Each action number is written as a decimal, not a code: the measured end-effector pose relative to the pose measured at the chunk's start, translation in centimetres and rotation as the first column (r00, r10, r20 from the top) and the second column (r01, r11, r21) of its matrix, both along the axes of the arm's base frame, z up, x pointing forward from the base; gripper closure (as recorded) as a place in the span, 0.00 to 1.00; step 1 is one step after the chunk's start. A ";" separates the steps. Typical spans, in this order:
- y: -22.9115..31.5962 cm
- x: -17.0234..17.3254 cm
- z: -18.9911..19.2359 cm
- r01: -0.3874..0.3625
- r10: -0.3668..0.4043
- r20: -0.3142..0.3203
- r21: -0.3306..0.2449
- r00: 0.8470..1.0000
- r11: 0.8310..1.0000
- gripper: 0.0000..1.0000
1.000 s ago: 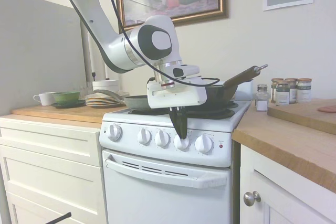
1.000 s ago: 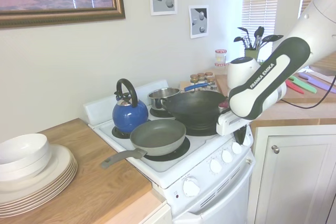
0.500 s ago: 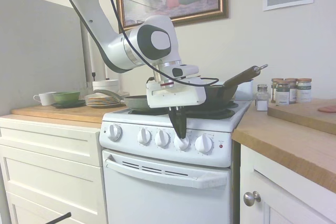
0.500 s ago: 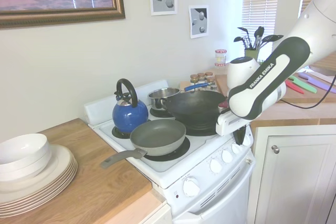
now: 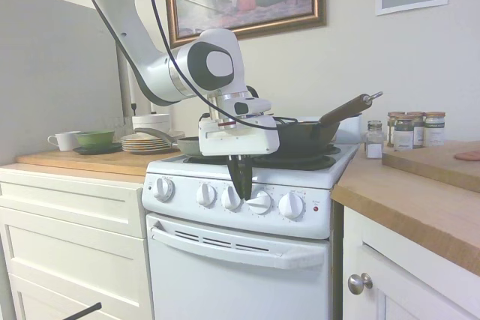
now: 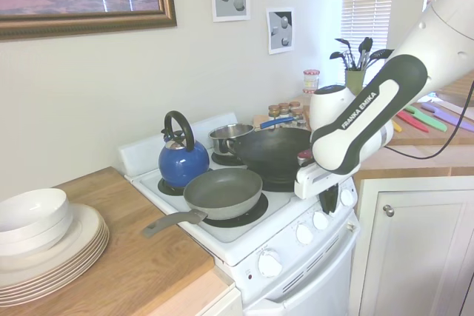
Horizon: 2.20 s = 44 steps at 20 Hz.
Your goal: Turn on the stove on the top right
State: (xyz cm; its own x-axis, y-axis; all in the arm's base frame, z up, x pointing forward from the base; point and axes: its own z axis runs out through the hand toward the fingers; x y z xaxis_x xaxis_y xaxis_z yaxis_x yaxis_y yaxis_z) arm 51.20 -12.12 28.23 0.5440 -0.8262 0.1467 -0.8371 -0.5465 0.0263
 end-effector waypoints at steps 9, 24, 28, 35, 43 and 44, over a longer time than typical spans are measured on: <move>-0.8 -0.2 -1.4 0.010 -0.010 -0.019 -0.005 1.000 1.000 1.00; -0.5 -0.4 -3.1 0.017 -0.019 -0.027 -0.064 0.999 0.998 1.00; -0.8 -0.5 -2.9 0.001 -0.002 -0.028 -0.028 1.000 1.000 1.00; 0.1 -0.3 -1.3 -0.023 0.023 -0.013 -0.003 1.000 1.000 1.00; 0.7 -1.1 2.0 -0.028 0.028 0.033 0.001 0.999 1.000 1.00; 0.8 -1.3 2.5 -0.029 0.029 0.039 0.002 0.999 1.000 1.00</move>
